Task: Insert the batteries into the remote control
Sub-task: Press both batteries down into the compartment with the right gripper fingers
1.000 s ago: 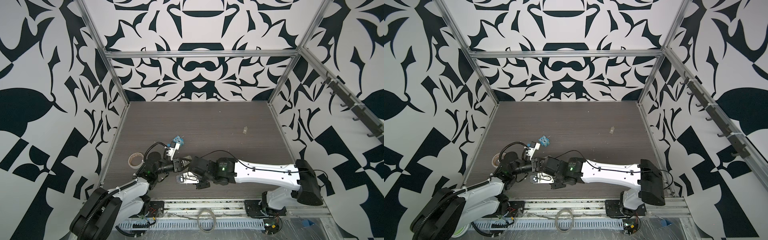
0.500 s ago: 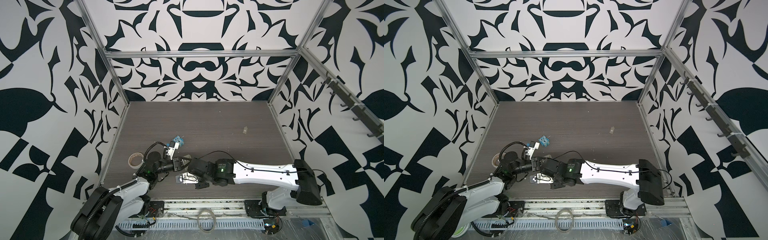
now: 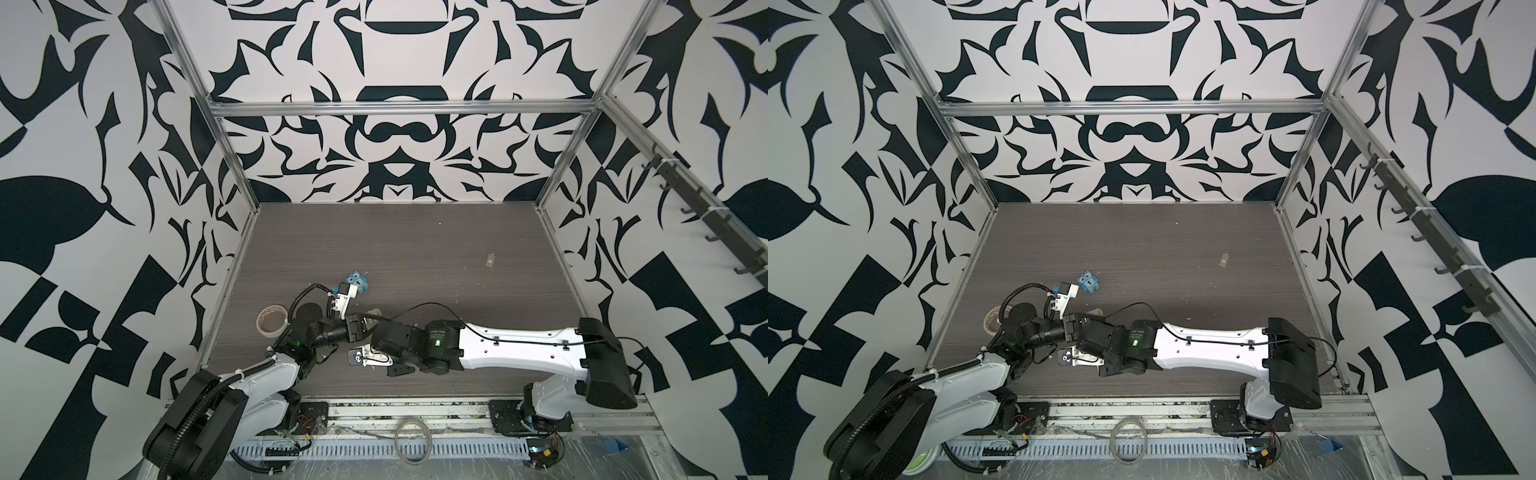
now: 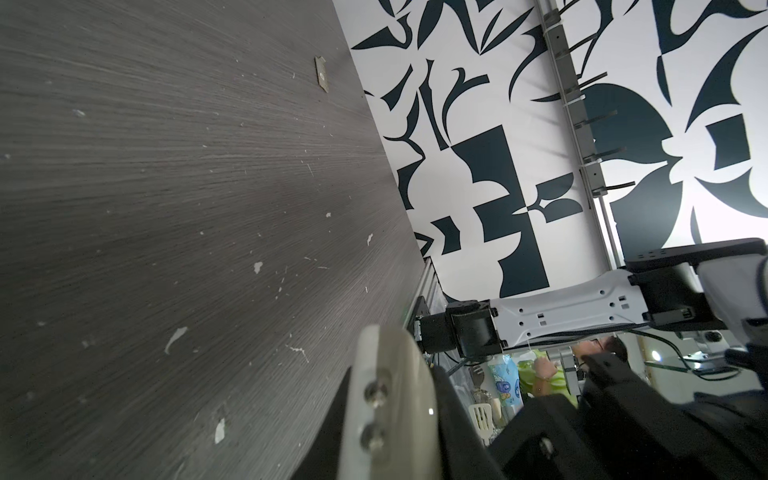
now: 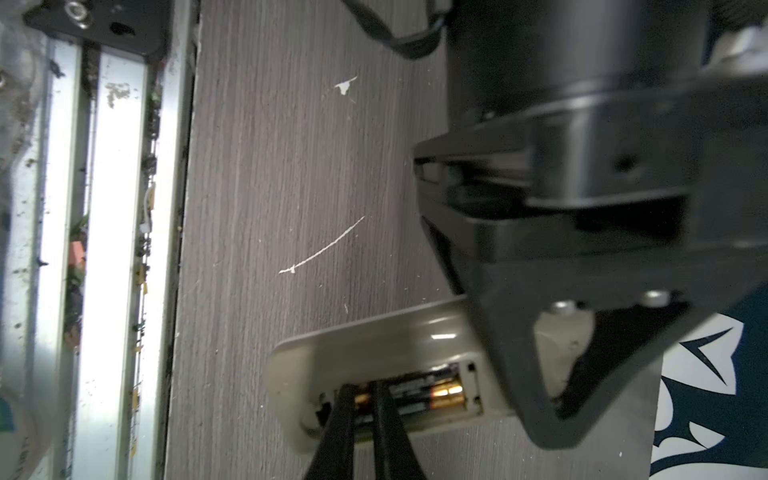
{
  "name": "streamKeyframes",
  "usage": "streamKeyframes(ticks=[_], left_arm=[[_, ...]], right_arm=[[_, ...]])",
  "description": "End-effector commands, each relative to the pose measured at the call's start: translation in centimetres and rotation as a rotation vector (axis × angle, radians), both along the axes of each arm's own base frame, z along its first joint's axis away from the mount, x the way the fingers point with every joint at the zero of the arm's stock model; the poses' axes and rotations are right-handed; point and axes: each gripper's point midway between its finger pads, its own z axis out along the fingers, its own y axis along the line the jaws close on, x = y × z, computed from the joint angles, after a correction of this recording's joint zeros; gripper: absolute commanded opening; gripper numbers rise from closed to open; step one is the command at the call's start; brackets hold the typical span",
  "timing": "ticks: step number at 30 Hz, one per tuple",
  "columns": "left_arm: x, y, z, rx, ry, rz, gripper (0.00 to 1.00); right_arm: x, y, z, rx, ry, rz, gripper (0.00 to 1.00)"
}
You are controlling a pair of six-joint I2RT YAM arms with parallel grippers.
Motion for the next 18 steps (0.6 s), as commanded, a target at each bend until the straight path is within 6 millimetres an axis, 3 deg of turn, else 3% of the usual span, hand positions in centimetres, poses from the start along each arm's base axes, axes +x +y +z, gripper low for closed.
streamKeyframes(ticks=[1, 18], left_arm=[[-2.56, -0.95, 3.62, -0.106, -0.067, -0.149, 0.00], [-2.54, -0.93, 3.50, -0.104, -0.065, -0.146, 0.00]], right_arm=[[2.30, 0.30, -0.96, -0.003, -0.062, -0.078, 0.13], [2.76, 0.11, -1.84, -0.019, -0.047, -0.101, 0.06]])
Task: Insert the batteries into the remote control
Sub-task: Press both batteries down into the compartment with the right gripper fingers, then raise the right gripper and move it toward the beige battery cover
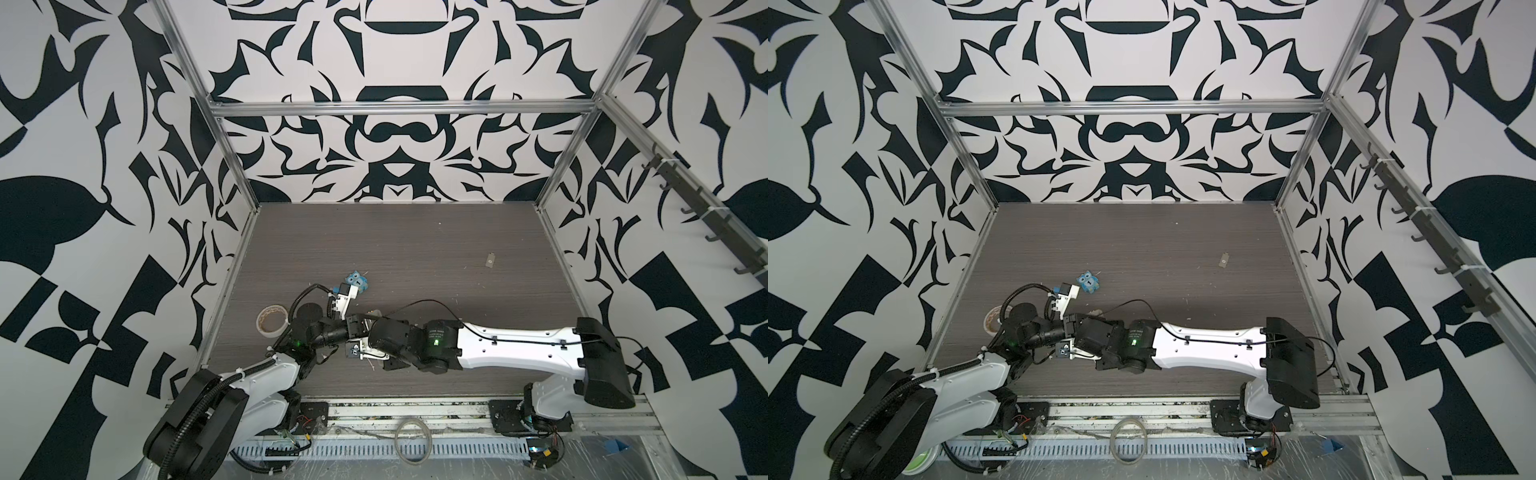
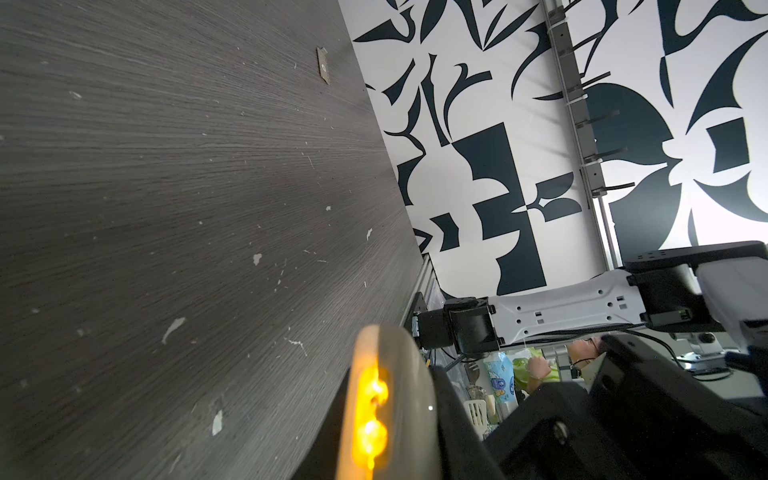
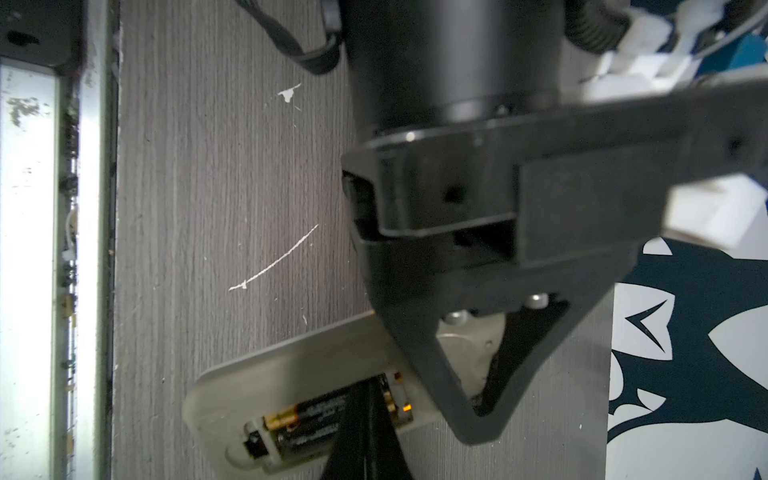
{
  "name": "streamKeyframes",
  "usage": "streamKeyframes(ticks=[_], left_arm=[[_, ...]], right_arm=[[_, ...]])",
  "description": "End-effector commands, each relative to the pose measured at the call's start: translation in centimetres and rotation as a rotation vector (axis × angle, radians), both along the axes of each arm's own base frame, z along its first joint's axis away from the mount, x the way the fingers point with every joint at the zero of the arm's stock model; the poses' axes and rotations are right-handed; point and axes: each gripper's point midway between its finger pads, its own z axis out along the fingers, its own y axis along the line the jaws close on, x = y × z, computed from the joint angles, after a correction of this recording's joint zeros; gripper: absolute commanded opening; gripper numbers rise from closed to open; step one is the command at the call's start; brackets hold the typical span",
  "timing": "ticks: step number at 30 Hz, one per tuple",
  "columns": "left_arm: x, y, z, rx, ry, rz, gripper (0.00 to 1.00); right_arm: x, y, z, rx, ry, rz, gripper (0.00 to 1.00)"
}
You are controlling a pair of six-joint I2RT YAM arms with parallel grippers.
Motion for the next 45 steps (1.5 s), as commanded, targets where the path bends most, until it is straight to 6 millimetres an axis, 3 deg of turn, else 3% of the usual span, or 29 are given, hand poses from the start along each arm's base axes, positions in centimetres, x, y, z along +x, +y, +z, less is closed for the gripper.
streamKeyframes(ticks=[1, 9, 15, 20, 25, 37, 45], left_arm=[[-2.3, -0.9, 3.7, -0.105, -0.088, -0.138, 0.00], [-0.9, -0.7, 2.3, -0.040, -0.073, -0.053, 0.00], [0.4, -0.3, 1.5, -0.012, -0.065, 0.024, 0.00], [1.0, -0.2, 1.2, -0.003, -0.069, 0.058, 0.00], [1.3, -0.1, 1.1, 0.008, -0.089, 0.074, 0.00], [1.9, 0.2, 0.9, 0.055, -0.150, 0.104, 0.00], [1.9, 0.4, 0.4, 0.100, -0.206, 0.106, 0.00]], right_arm=[[1.2, -0.3, -2.2, -0.037, 0.028, -0.054, 0.06], [-0.2, 0.1, 1.8, 0.106, 0.121, -0.032, 0.13], [-0.1, -1.1, 5.6, 0.299, 0.251, -0.072, 0.22], [3.9, -3.7, 7.1, 0.397, 0.297, -0.263, 0.32], [8.9, -7.1, 7.0, 0.430, 0.327, -0.496, 0.40], [21.2, -17.7, 3.1, 0.454, 0.386, -1.013, 0.51], [27.5, -24.4, -0.2, 0.433, 0.410, -1.240, 0.54]])
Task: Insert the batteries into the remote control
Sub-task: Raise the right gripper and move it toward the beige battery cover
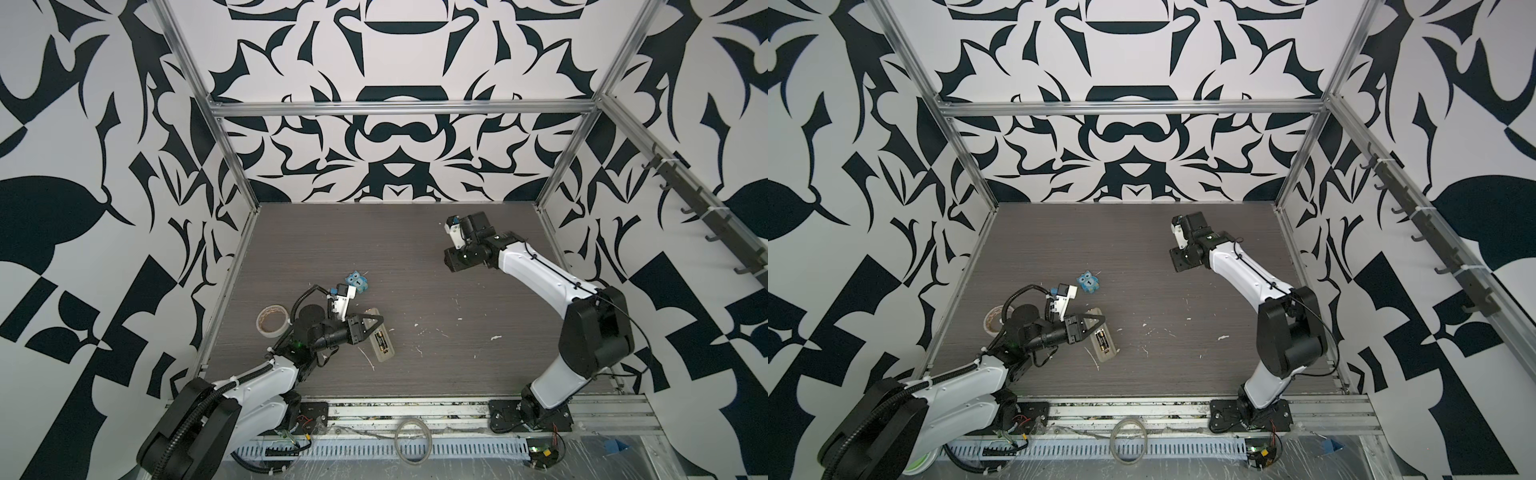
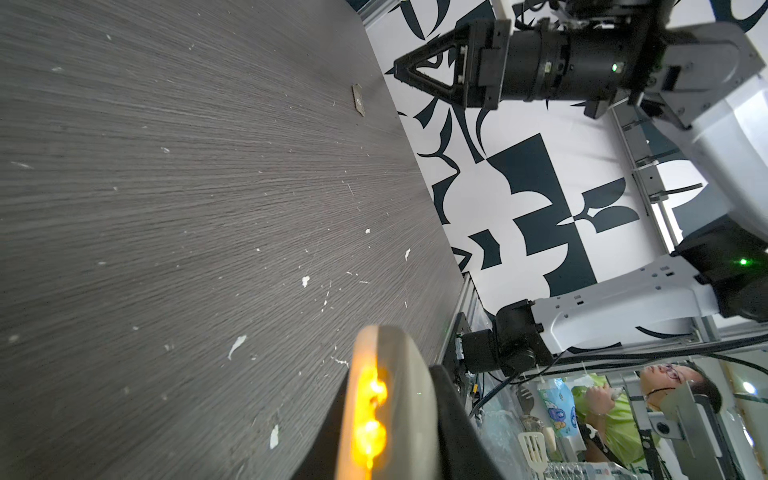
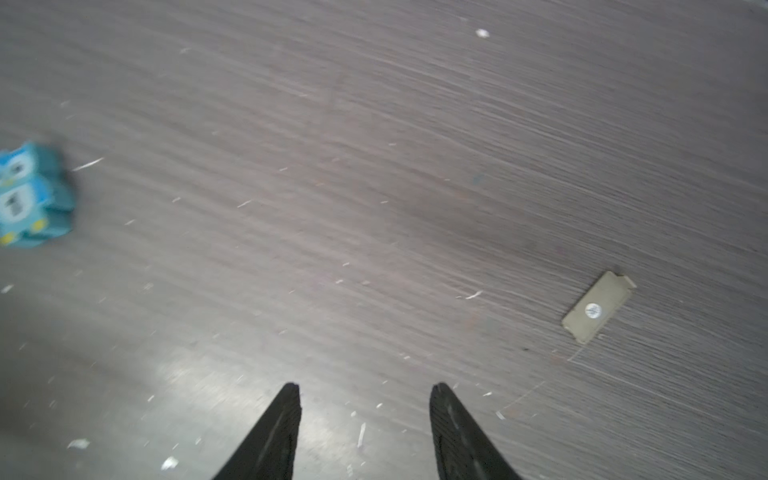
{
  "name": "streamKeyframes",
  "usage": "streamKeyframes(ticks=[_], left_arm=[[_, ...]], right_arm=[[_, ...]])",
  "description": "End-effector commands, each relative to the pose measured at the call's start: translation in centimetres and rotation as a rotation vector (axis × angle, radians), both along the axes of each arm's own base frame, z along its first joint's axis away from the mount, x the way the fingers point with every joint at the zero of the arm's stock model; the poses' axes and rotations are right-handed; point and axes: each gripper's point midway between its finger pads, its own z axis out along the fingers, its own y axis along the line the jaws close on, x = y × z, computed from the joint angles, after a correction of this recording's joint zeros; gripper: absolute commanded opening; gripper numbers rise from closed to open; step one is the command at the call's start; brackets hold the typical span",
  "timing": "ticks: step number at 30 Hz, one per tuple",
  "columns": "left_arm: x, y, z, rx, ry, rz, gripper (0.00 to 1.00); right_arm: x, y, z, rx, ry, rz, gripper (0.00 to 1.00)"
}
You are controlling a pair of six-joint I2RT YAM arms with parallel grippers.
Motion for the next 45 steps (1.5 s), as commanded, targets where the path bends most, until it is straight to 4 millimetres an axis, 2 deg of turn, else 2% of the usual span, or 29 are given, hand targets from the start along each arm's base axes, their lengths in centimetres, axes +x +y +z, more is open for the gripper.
streamKeyframes(ticks=[1, 4, 12, 16, 26, 35, 41, 45], left_arm=[[0.6, -0.2, 1.6, 0.002, -0.094, -0.001, 0.00], [0.6, -0.3, 1.8, 0.001, -0.116, -0.008, 0.00], [-0.1, -0.5, 3.1, -0.040, -0.149, -0.046, 0.00], [-0.5, -0.3, 3.3, -0.035, -0.159, -0.044, 0.00], [-0.7, 0.4, 3.6, -0.010, -0.189, -0.016, 0.00], [-0.6, 0.2, 3.3, -0.007, -0.178, -0.020, 0.00], [-0.6, 0.2, 3.3, -0.009, -0.180, -0.022, 0.00], [-0.7, 0.3, 3.5, -0.016, -0.191, -0.020, 0.00]], right_arm=[[2.6, -2.0, -0.1, 0.005, 0.017, -0.070, 0.54], [4.1, -3.9, -1.9, -0.017, 0.073, -0.114, 0.53], [7.5, -7.9, -3.6, -0.061, 0.141, -0.192, 0.61], [8.4, -9.5, -4.9, -0.047, 0.171, -0.231, 0.66], [8.8, -11.9, -7.6, 0.030, 0.229, -0.313, 0.66], [8.5, -12.7, -7.8, 0.011, 0.225, -0.322, 0.64], [7.8, -12.7, -8.9, 0.011, 0.250, -0.322, 0.64], [7.5, -13.0, -9.0, 0.013, 0.231, -0.333, 0.63]])
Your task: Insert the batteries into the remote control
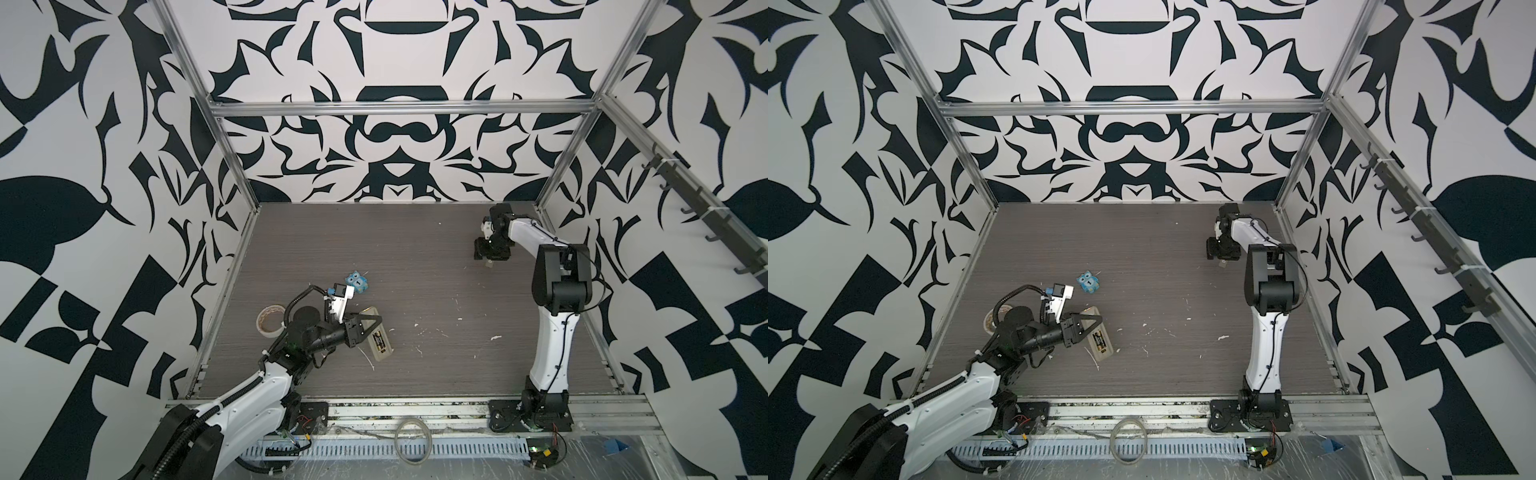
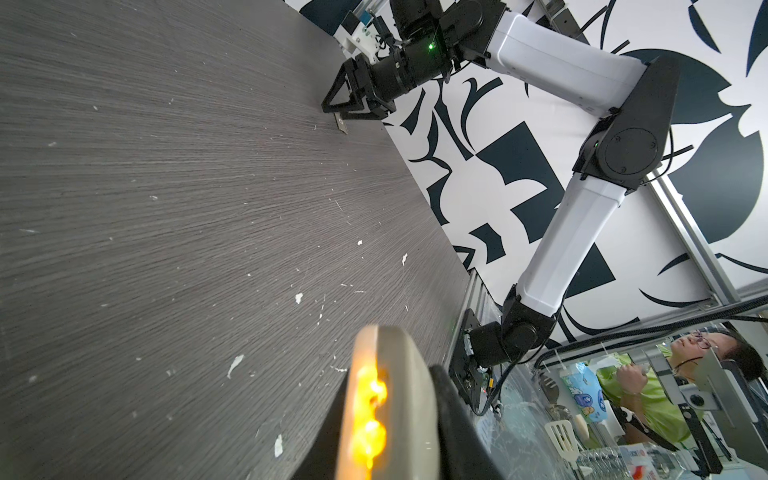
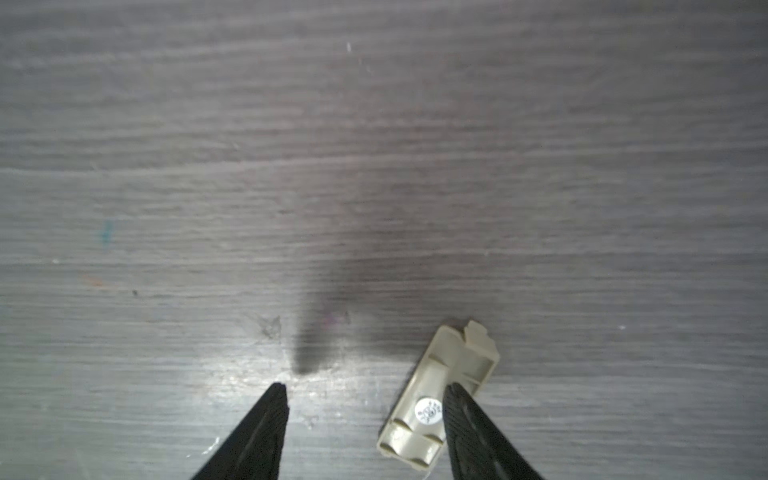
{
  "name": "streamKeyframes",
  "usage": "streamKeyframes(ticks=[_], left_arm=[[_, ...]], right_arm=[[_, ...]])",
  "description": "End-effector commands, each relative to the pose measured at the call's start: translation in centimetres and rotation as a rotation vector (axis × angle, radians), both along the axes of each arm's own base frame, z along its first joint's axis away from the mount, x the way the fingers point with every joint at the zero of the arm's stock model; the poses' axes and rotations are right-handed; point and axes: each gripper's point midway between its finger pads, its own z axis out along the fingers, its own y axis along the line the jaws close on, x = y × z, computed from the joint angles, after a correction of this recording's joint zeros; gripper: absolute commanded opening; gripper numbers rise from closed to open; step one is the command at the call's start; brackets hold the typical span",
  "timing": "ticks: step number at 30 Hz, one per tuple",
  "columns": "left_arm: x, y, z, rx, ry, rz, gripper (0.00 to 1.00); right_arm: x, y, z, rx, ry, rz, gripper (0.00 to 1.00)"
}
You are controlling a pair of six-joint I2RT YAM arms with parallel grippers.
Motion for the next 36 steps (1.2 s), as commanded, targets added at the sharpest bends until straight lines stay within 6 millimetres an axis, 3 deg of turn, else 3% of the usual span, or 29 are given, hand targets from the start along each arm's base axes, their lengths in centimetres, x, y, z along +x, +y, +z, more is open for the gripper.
streamKeyframes(ticks=[1, 13, 18, 27, 36], left_arm=[[0.0, -0.1, 1.4, -0.026, -0.058, -0.003, 0.00], [0.1, -0.3, 1.2, -0.028, -0.051, -0.011, 0.00], [0.2, -0.3, 1.2, -0.027, -0.051, -0.012, 0.00], [0.4, -0.2, 0.9, -0.019, -0.047, 0.002, 0.00], [0.6, -0.2, 0.8, -0.015, -0.047, 0.008, 0.00]], right_arm=[[0.2, -0.1, 2.1, 0.003, -0.057, -0.011, 0.63], [-1.2, -0.8, 1.4, 0.001, -0.051, -0.022, 0.61], [-2.4, -0.1, 0.3, 0.048, -0.007, -0.015, 0.56], [-5.5, 2.5, -0.2, 0.127, 0.008, 0.021, 0.54], [-9.1, 7.4, -1.0, 0.061, 0.042, 0.147, 0.52]])
